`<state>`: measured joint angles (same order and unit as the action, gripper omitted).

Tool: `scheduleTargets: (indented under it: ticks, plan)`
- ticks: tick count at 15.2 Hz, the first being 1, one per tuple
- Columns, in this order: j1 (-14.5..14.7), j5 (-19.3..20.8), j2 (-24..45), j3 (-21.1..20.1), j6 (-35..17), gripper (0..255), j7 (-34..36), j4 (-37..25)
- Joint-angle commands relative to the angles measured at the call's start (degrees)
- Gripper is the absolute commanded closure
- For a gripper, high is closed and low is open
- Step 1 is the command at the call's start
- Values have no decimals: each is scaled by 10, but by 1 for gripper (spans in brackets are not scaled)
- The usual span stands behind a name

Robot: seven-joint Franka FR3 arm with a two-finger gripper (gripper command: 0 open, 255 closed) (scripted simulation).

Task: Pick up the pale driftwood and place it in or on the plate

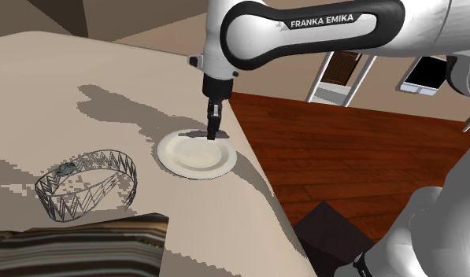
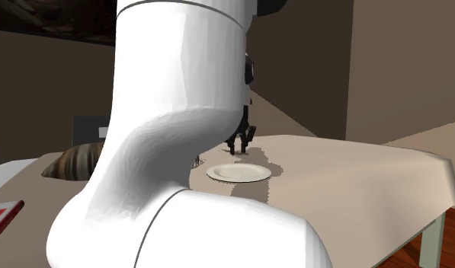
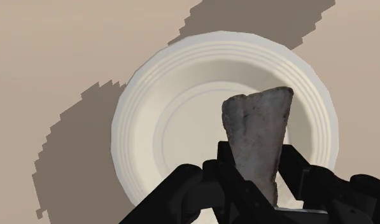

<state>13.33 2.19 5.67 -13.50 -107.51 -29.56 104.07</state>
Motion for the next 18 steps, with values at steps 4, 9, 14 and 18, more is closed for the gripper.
scheduleTargets:
  ticks: [4,9,14,18]
  plan:
    - [-5,8,34,6,-11,255,-9,-22]
    - [-5,11,43,7,-48,255,-7,5]
    - [-5,15,55,8,-83,255,-4,29]
    - [-4,16,59,8,-95,255,-3,37]
